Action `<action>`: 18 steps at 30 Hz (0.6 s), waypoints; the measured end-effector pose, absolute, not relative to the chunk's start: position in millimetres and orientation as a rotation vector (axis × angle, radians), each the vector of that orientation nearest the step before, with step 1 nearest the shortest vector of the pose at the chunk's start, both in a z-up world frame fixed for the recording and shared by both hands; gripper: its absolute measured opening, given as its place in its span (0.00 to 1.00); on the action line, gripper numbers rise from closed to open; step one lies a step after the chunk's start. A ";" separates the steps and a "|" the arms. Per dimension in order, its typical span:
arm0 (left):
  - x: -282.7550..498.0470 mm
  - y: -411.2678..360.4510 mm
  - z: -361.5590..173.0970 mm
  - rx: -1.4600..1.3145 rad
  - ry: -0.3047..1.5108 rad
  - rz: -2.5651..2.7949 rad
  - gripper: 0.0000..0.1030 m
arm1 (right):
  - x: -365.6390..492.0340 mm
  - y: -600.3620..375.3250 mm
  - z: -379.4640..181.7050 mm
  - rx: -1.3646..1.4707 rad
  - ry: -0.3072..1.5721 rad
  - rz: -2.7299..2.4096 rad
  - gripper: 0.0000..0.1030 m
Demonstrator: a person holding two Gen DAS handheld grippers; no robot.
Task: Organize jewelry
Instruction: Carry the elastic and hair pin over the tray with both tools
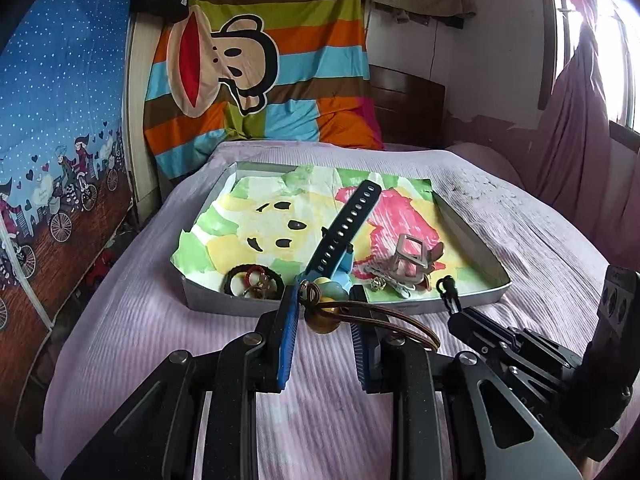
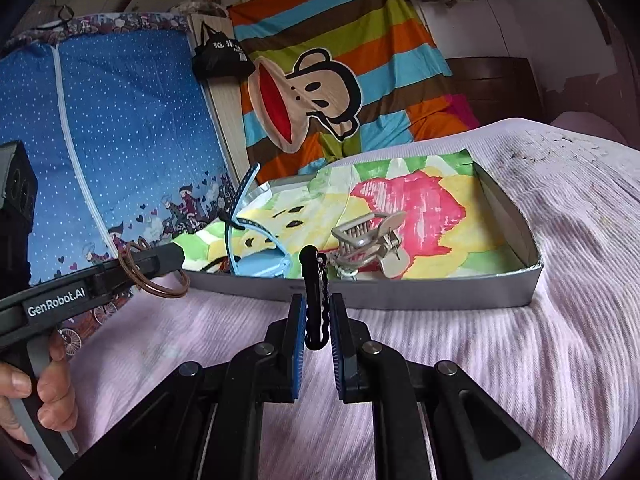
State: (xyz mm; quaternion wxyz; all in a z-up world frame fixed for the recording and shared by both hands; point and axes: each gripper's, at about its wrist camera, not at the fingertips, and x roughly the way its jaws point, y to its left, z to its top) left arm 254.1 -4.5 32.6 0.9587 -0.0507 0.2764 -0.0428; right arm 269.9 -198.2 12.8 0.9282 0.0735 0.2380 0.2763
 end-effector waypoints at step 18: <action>300.7 38.6 39.4 -0.102 0.560 0.014 0.21 | 306.1 -176.2 26.6 0.114 0.415 0.558 0.11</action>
